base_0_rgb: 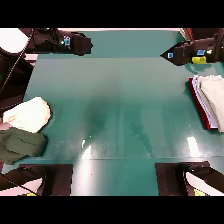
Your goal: Fold the shirts.
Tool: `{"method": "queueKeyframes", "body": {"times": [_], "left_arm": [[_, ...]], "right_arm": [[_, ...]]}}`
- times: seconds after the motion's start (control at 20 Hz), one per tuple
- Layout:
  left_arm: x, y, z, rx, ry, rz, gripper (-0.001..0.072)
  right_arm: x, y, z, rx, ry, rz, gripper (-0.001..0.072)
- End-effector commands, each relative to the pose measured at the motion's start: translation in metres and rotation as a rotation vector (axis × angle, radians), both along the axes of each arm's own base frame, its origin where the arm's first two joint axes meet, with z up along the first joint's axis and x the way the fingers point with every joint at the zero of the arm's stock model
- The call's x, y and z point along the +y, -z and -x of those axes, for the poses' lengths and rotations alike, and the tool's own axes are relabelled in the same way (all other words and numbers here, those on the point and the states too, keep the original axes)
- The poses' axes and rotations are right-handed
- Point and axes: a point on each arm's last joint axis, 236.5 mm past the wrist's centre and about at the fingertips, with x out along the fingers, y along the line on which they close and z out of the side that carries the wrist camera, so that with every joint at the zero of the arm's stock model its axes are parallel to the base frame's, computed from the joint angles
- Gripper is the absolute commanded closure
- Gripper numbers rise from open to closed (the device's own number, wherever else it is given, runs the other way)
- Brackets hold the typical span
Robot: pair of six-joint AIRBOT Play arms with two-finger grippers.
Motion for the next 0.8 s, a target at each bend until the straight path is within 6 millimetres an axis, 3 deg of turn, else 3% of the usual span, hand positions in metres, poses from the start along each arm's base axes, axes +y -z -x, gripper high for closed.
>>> {"method": "queueKeyframes", "body": {"times": [0.0, 0.5, 0.6, 0.65, 0.75], "left_arm": [[0.0, 0.0, 0.0, -0.001, 0.0, 0.0, 0.0682], [0.0, -0.001, 0.0, -0.002, -0.001, 0.002, 0.0681], [0.007, -0.016, -0.012, -0.073, -0.038, 0.019, 0.0682], [0.022, -0.018, -0.014, -0.084, -0.064, -0.017, 0.0682], [0.089, -0.017, -0.013, -0.081, -0.189, -0.17, 0.0682]], "right_arm": [[0.001, 0.0, 0.001, -0.001, -0.002, 0.001, 0.0692], [0.001, 0.002, 0.003, 0.01, -0.008, 0.005, 0.0692], [0.001, 0.002, 0.004, 0.013, -0.01, 0.006, 0.0692], [0.001, 0.002, 0.003, 0.013, -0.009, 0.006, 0.0692], [0.001, 0.002, 0.003, 0.011, -0.008, 0.006, 0.0692]]}}
